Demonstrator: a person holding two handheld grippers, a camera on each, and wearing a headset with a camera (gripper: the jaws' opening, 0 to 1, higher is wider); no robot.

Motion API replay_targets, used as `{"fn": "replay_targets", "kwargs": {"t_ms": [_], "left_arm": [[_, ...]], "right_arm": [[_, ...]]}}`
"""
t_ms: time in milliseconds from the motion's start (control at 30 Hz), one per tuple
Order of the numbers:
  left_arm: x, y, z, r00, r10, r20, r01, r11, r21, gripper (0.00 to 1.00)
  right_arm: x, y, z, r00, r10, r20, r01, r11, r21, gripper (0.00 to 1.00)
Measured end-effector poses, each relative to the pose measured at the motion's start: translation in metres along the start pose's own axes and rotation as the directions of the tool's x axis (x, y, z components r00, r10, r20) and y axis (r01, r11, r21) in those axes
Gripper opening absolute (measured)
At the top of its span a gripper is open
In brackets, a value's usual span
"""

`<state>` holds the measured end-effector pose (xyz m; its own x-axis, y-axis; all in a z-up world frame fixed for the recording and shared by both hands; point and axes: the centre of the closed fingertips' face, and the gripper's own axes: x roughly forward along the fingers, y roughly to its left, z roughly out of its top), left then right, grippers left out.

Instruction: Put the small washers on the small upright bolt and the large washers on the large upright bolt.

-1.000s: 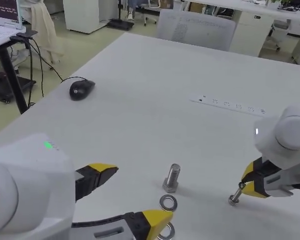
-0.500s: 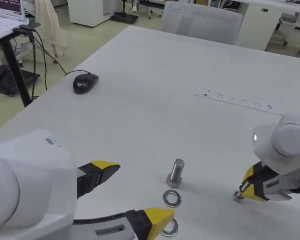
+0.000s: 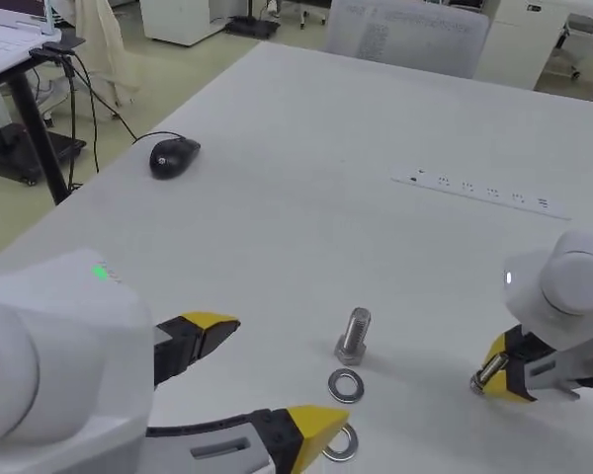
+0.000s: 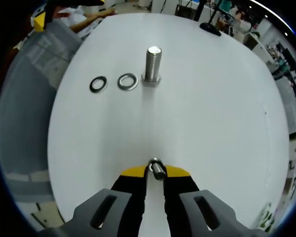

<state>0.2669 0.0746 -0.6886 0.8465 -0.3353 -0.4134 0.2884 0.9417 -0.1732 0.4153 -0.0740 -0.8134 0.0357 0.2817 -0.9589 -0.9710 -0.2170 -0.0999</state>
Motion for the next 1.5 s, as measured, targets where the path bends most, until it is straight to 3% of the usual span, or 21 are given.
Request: {"fn": "replay_targets", "kwargs": {"t_ms": [267,833,1233,1500], "left_arm": [[0.0,-0.001,0.0,1.0,0.0,0.001,0.0,1.0,-0.001,0.63],[-0.001,-0.008,0.001,0.9998,-0.017,-0.008,0.017,0.999,0.032,0.63],[-0.006,-0.018,0.01,0.9994,-0.034,-0.005,0.034,0.996,0.077,0.63],[-0.011,-0.023,0.012,0.9989,-0.046,-0.003,0.046,0.994,0.104,0.63]], "right_arm": [[-0.001,0.001,-0.001,1.0,-0.001,0.008,0.001,1.0,0.005,0.16],[-0.024,0.008,-0.004,0.9976,-0.057,0.04,0.055,0.998,0.043,0.16],[-0.033,0.031,-0.012,0.9924,-0.092,0.082,0.084,0.991,0.102,0.16],[-0.034,0.046,0.0,0.986,-0.107,0.128,0.092,0.989,0.119,0.16]]}}
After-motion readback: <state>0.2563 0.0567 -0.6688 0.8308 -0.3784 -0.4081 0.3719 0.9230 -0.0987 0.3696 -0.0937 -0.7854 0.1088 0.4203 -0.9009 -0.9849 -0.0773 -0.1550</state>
